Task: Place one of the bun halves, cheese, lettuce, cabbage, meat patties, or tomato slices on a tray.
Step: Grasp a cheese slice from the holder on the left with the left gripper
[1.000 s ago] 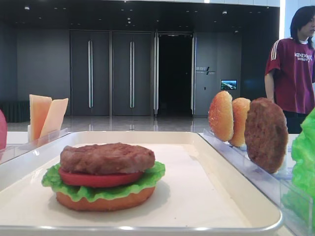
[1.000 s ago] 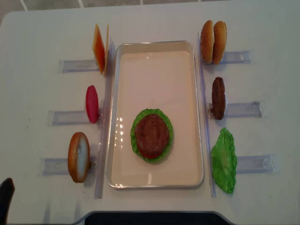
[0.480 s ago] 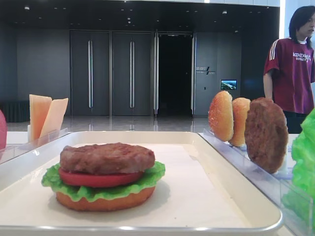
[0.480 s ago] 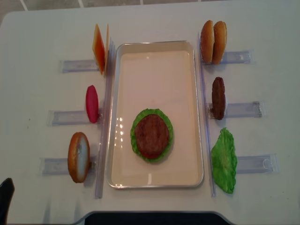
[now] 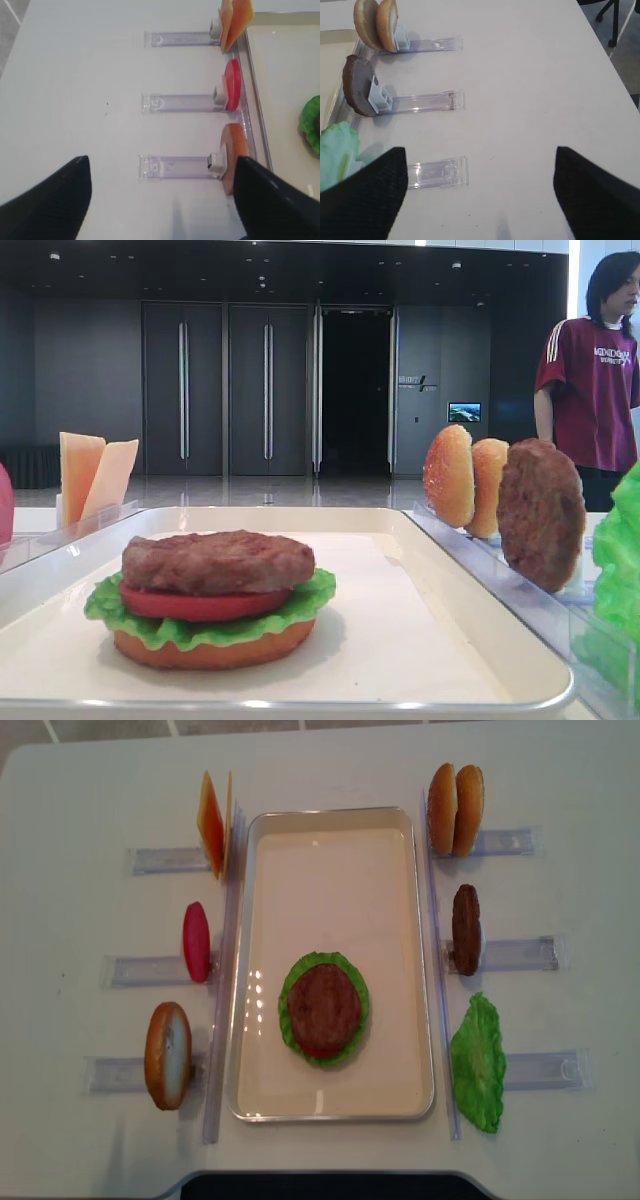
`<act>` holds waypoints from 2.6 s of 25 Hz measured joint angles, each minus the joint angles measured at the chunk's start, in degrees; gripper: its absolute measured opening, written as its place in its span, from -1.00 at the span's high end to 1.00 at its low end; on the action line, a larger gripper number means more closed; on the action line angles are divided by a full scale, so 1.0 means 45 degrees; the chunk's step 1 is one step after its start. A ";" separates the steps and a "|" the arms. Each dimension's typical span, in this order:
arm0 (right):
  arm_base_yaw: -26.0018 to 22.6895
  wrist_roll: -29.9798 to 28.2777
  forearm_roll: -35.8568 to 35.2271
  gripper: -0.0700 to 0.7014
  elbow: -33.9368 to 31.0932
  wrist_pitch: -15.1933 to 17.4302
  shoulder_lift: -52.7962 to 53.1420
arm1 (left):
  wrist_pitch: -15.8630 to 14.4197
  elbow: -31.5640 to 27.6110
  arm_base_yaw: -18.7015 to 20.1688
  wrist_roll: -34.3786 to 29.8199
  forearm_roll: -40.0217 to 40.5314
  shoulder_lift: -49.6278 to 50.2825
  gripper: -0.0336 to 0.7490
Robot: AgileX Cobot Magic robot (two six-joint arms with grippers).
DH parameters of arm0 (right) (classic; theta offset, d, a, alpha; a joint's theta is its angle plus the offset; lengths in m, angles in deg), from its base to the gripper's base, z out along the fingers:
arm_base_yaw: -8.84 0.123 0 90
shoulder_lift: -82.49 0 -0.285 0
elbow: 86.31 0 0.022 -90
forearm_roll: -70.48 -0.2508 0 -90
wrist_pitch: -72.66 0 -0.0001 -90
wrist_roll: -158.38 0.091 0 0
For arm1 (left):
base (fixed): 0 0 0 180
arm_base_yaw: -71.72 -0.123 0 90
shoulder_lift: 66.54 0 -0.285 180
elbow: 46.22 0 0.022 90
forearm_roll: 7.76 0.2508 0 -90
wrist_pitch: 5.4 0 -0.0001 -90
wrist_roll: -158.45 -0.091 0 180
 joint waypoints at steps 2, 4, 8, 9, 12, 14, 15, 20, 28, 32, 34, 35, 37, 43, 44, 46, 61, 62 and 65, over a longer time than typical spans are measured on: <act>0.0000 0.0000 0.0014 -0.72 0.0000 0.0000 0.0000 | 0.0000 0.0997 0.0000 0.0011 0.0000 0.0955 -0.85; 0.0000 0.0000 0.0043 -0.72 0.0000 0.0000 0.0000 | 0.0016 0.1756 0.0000 0.0011 0.0000 0.2093 -0.85; 0.0000 0.0000 0.0043 -0.72 0.0000 0.0000 0.0000 | 0.0145 0.3013 0.0000 0.0415 -0.0026 0.4632 -0.85; 0.0000 0.0000 0.0043 -0.72 0.0000 0.0000 0.0000 | 0.0155 0.3322 0.0000 0.0521 -0.0072 0.5255 -0.85; 0.0000 0.0000 0.0043 -0.72 0.0000 0.0000 0.0000 | -0.0067 0.4242 0.0000 0.0630 -0.0341 0.7465 -0.85; 0.0000 0.0000 0.0017 -0.72 -0.0009 0.0000 0.0000 | -0.0344 0.4904 0.0000 0.0629 -0.0425 0.9098 -0.85; 0.0000 0.0000 0.0001 -0.72 -0.0009 0.0000 0.0000 | -0.0425 0.5288 0.0000 0.0629 -0.0439 0.9923 -0.85; 0.0000 0.0000 0.0001 -0.72 -0.0009 0.0000 0.0000 | -0.0425 0.7207 0.0000 0.0629 -0.0465 1.3427 -0.85; 0.0000 0.0000 0.0046 -0.72 -0.0009 0.0000 0.0000 | -0.0414 0.9907 0.0000 0.0315 -0.0377 1.7686 -0.85; 0.0000 0.0000 0.0046 -0.72 -0.0009 0.0000 0.0000 | -0.0402 1.1348 0.0000 0.0305 -0.0395 1.9139 -0.85; 0.0000 0.0000 0.0004 -0.72 -0.0009 0.0000 0.0000 | -0.0402 1.1997 0.0000 0.0305 -0.0452 1.9672 -0.85; 0.0000 0.0000 0.0004 -0.72 -0.0009 0.0000 0.0000 | -0.0402 1.2251 0.0000 0.0305 -0.0515 1.9933 -0.85; 0.0000 0.0000 -0.0006 -0.72 -0.0009 0.0000 0.0000 | -0.0402 1.2757 0.0000 0.0305 -0.0700 2.0338 -0.85; 0.0000 0.0000 0.0044 -0.72 -0.0009 0.0000 0.0000 | -0.0377 1.3133 0.0000 0.0305 -0.0786 2.0916 -0.81; 0.0000 0.0000 0.0044 -0.72 -0.0009 0.0000 0.0000 | -0.0377 1.3133 0.0000 0.0305 -0.0774 2.0919 -0.81; 0.0000 0.0000 0.0046 -0.72 -0.0009 0.0000 0.0000 | -0.0377 1.3133 0.0000 0.0305 -0.0747 2.0929 -0.81; 0.0000 0.0000 -0.0005 -0.72 -0.0009 0.0000 0.0000 | -0.0377 1.3133 0.0000 0.0305 -0.0494 2.0929 -0.78; 0.0000 0.0000 -0.0005 -0.72 -0.0009 0.0000 0.0000 | -0.0377 1.3133 0.0000 0.0305 -0.0494 2.0929 -0.78; 0.0000 0.0000 -0.0005 -0.72 -0.0009 0.0000 0.0000 | -0.0377 1.3133 0.0000 0.0578 -0.0245 2.0933 -0.78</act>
